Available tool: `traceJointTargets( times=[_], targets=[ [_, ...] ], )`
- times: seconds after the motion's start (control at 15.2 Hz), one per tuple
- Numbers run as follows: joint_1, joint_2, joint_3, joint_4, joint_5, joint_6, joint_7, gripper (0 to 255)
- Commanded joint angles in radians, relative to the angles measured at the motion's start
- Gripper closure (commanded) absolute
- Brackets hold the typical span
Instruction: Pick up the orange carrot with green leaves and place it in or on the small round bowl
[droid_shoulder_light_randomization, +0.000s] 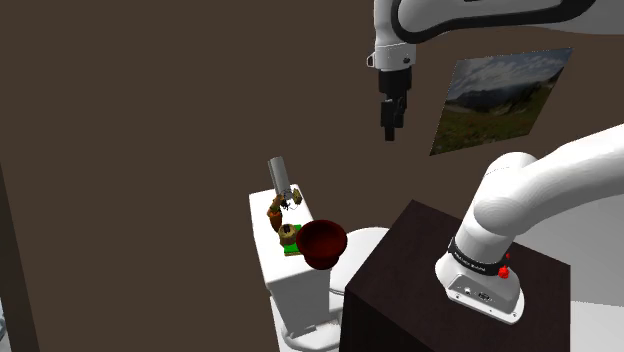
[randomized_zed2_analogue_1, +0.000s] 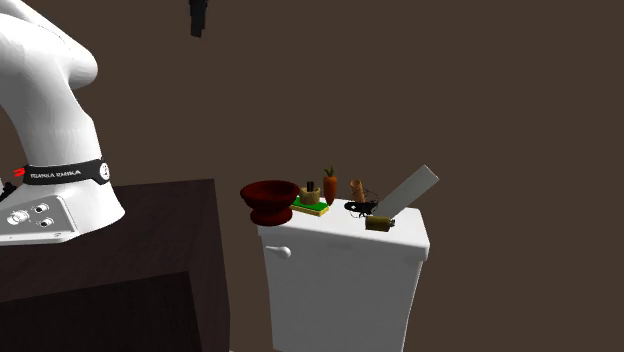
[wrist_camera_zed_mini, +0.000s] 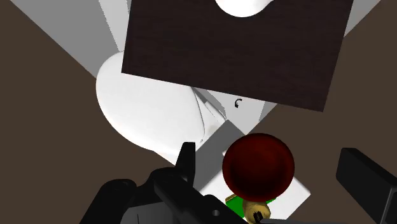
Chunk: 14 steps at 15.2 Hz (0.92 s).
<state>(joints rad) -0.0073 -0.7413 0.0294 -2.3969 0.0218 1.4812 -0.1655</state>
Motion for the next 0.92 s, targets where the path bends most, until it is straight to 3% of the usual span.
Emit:
traceJointTargets(
  times=[0.0,0.86],
  targets=[
    [0.000,0.000,0.000,0.000,0.000,0.000,0.000,0],
    [0.029,0.341,0.080,-0.071,0.059,0.487,0.078,0]
  ],
)
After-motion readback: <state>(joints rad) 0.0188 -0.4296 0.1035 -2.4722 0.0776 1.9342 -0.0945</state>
